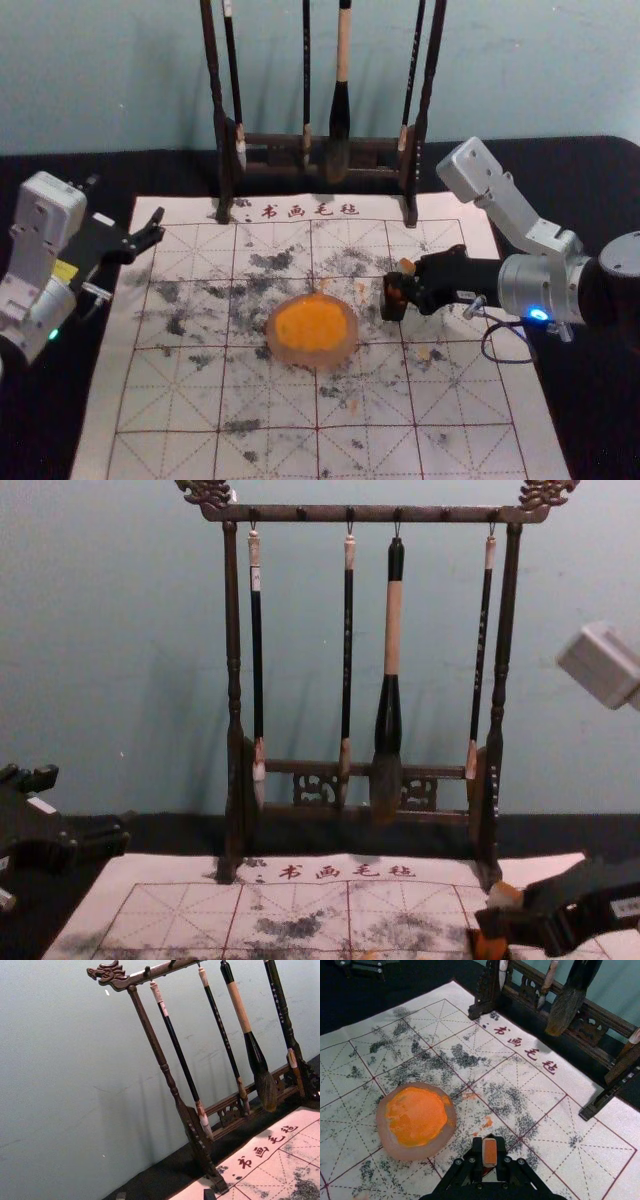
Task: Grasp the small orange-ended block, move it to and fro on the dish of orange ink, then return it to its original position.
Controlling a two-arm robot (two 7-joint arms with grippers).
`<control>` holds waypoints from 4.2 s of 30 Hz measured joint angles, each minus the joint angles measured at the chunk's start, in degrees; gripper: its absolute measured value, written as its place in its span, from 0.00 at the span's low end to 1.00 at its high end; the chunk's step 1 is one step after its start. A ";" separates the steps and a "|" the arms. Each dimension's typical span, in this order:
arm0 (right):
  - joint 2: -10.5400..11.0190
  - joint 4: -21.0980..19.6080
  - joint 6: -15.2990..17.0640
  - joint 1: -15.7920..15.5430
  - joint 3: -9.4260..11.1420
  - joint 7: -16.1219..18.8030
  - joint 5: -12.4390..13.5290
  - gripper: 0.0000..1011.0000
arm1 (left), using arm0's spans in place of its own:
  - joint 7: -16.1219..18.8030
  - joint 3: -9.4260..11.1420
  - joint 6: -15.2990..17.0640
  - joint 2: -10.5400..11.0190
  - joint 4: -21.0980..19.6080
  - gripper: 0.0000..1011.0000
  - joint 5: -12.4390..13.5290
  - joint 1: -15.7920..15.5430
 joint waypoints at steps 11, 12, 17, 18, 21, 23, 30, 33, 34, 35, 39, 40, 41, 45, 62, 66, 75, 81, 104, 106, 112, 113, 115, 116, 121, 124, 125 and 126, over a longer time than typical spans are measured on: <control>-0.70 0.85 -0.08 0.24 -0.39 0.80 -1.61 0.12 | 0.00 0.00 0.00 0.00 0.00 0.99 0.00 0.00; -0.71 0.85 -0.13 0.24 -0.43 0.85 -1.76 0.12 | 0.00 0.00 0.00 0.00 0.00 0.99 0.00 0.00; -0.71 0.85 -0.19 0.22 -0.46 0.90 -1.89 0.12 | 0.00 0.00 0.00 0.00 0.00 0.99 0.00 0.00; -0.72 0.85 -0.19 0.21 -0.46 0.89 -1.89 0.12 | 0.00 0.00 0.00 0.00 0.00 0.99 0.00 0.00; -0.72 0.85 -0.19 0.20 -0.45 0.88 -1.85 0.12 | 0.00 0.00 0.00 0.00 0.00 0.99 0.00 0.00; -0.72 0.84 -0.19 0.19 -0.44 0.88 -1.83 0.12 | 0.00 0.00 0.00 0.00 0.00 0.99 0.00 0.00; -0.71 0.83 -0.19 0.15 -0.40 0.85 -1.70 0.13 | 0.00 0.00 0.00 0.00 0.00 0.99 0.00 0.00; -0.72 0.83 -0.18 0.14 -0.39 0.84 -1.68 0.19 | 0.00 0.00 0.00 0.00 0.00 0.99 0.00 0.00; -0.71 0.83 -0.18 0.14 -0.38 0.83 -1.67 0.23 | 0.00 0.00 0.00 0.00 0.00 0.99 0.00 0.00; -0.71 0.83 -0.18 0.14 -0.38 0.82 -1.66 0.25 | 0.00 0.00 0.00 0.00 0.00 0.99 0.00 0.00; -0.72 0.83 -0.17 0.14 -0.36 0.79 -1.64 0.36 | 0.00 0.00 0.00 0.00 0.00 0.99 0.00 0.00; -0.72 0.83 -0.16 0.14 -0.35 0.79 -1.64 0.42 | 0.00 0.00 0.00 0.00 0.00 0.99 0.00 0.00; -0.72 0.83 -0.16 0.14 -0.35 0.79 -1.64 0.44 | 0.00 0.00 0.00 0.00 0.00 0.99 0.00 0.00; -0.71 0.83 -0.16 0.14 -0.35 0.78 -1.62 0.56 | 0.00 0.00 0.00 0.00 0.00 0.99 0.00 0.00; -0.71 0.83 -0.16 0.14 -0.35 0.79 -1.56 0.99 | 0.00 0.00 0.00 0.00 0.00 0.99 0.00 0.00; -0.71 0.83 -0.16 0.14 -0.35 0.79 -1.56 0.99 | 0.00 0.00 0.00 0.00 0.00 0.99 0.00 0.00; -1.30 -0.68 -2.67 -0.85 1.93 0.27 -0.48 0.99 | 0.00 0.00 0.00 0.00 0.00 0.99 0.00 0.00; -2.17 -4.14 -9.73 -3.49 6.55 -3.00 0.75 0.99 | 0.00 0.00 0.00 0.00 0.00 0.99 0.00 0.00; -10.11 4.76 -39.55 -15.48 13.98 -19.81 -9.50 0.99 | 0.00 0.00 0.00 0.00 0.00 0.99 0.00 0.00; -10.52 5.55 -39.60 -15.51 14.19 -19.84 -9.77 0.99 | 0.00 0.00 0.00 0.00 0.00 0.99 0.00 0.00; -10.70 6.01 -39.58 -15.50 14.26 -19.84 -9.93 0.99 | 0.00 0.00 0.00 0.00 0.00 0.99 0.00 0.00; -10.70 5.99 -39.58 -15.50 14.25 -19.83 -9.93 0.99 | 0.00 0.00 0.00 0.00 0.00 0.99 0.00 0.00; -10.67 5.92 -39.57 -15.50 14.22 -19.83 -9.91 0.99 | 0.00 0.00 0.00 0.00 0.00 0.99 0.00 0.00; -10.66 5.91 -39.57 -15.50 14.22 -19.83 -9.91 0.99 | 0.00 0.00 0.00 0.00 0.00 0.99 0.00 0.00; -10.62 5.80 -39.55 -15.50 14.18 -19.81 -9.89 0.99 | 0.00 0.00 0.00 0.00 0.00 0.99 0.00 0.00; -10.60 5.76 -39.54 -15.50 14.17 -19.80 -9.87 0.99 | 0.00 0.00 0.00 0.00 0.00 0.99 0.00 0.00; -10.60 5.75 -39.54 -15.50 14.16 -19.80 -9.87 0.99 | 0.00 0.00 0.00 0.00 0.00 0.99 0.00 0.00; -10.60 5.74 -39.53 -15.50 14.16 -19.80 -9.87 0.99 | 0.00 0.00 0.00 0.00 0.00 0.99 0.00 0.00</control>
